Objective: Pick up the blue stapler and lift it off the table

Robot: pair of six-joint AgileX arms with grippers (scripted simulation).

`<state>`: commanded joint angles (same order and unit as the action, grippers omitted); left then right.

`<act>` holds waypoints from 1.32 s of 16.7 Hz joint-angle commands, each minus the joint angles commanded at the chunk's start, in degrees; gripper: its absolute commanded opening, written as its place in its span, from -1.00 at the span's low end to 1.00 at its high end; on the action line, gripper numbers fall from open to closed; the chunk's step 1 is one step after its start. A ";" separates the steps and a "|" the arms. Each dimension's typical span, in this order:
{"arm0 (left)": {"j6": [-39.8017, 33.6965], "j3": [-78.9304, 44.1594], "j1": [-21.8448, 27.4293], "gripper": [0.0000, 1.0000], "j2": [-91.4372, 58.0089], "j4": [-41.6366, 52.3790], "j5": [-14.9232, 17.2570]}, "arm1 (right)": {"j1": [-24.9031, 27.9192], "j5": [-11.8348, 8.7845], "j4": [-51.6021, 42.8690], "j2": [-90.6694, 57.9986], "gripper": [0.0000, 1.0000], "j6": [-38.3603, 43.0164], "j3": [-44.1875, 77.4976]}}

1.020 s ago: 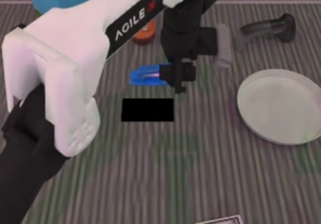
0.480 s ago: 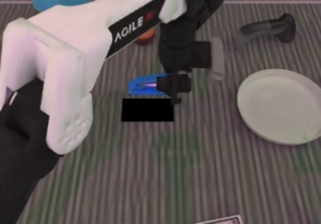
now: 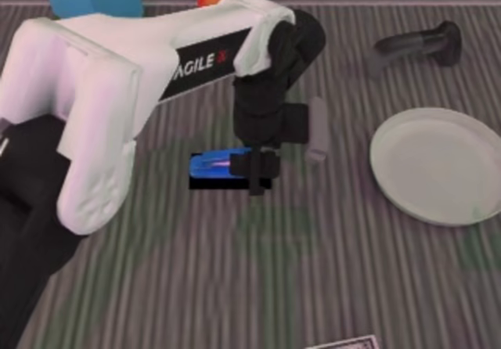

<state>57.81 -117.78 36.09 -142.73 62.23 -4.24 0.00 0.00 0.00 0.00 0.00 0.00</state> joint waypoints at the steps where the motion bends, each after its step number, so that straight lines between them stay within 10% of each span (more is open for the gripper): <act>1: 0.00 0.00 0.00 -1.00 0.00 0.00 0.00 | 0.00 0.00 0.00 0.00 1.00 0.00 0.00; 3: 0.00 0.00 0.00 -1.00 0.00 0.00 0.00 | 0.00 0.00 0.00 0.00 1.00 0.00 0.00; 16: 0.00 0.00 0.00 0.96 0.00 0.00 0.00 | 0.00 0.00 0.00 0.00 1.00 0.00 0.00; 22: 0.00 0.00 0.00 1.00 0.00 0.00 0.00 | 0.00 0.00 0.00 0.00 1.00 0.00 0.00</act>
